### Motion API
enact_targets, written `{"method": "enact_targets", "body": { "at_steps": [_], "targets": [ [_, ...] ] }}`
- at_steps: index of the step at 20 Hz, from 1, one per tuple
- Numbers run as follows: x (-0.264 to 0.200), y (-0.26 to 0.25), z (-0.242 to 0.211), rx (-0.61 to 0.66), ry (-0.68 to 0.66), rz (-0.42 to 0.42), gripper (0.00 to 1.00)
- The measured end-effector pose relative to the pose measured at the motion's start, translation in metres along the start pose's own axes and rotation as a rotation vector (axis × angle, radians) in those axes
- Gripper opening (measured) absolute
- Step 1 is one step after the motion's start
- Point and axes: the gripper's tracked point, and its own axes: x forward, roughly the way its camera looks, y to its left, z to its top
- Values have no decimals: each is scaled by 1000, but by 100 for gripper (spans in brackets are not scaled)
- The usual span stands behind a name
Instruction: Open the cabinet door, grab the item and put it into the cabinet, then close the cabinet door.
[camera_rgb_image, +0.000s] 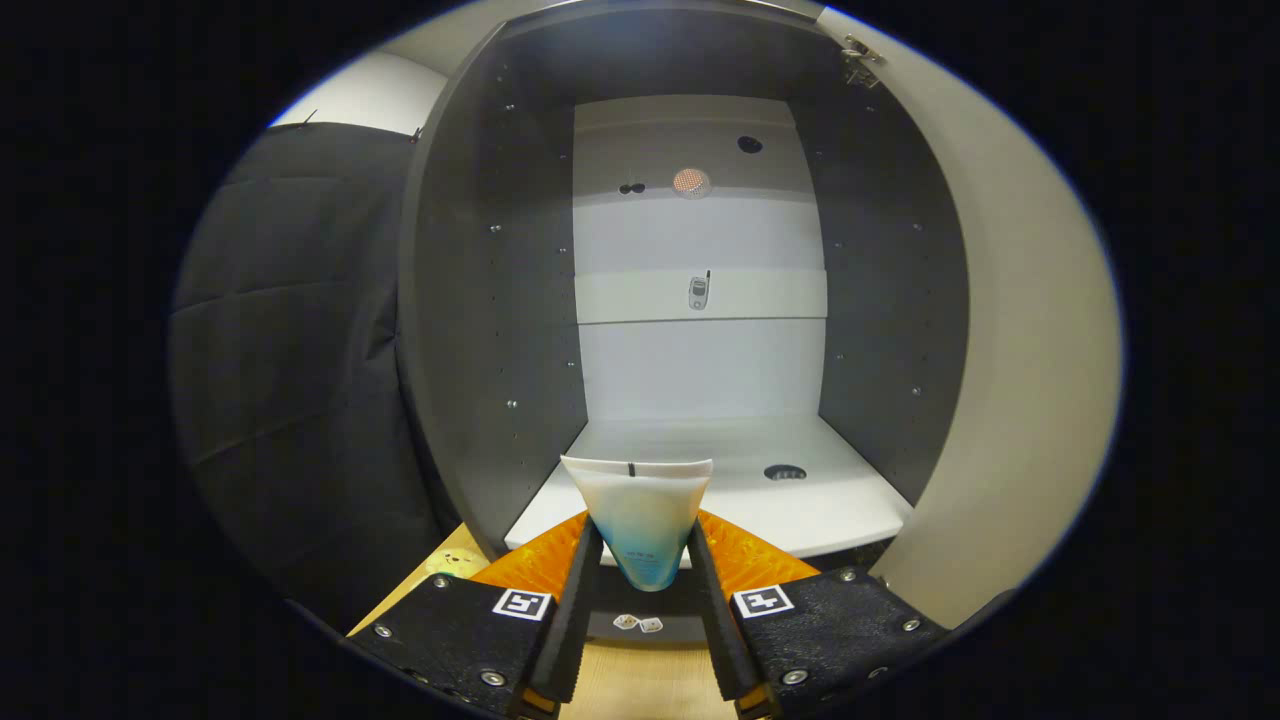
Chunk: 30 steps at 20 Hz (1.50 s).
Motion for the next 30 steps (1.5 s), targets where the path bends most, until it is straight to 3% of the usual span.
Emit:
{"method": "enact_targets", "body": {
  "at_steps": [5, 11, 13, 14, 17, 19, 30],
  "targets": [
    [52, -2, 2, 16, 69, -10, 52],
    [76, -9, -3, 23, 101, -36, 53],
    [72, -13, -2, 15, 98, -46, 57],
    [69, -15, 0, 9, 89, -52, 65],
    [51, -16, 10, 5, 47, -49, 88],
    [28, -14, 14, 6, 18, -38, 94],
    [-129, -21, 21, -16, -163, -55, 93]
  ]
}}
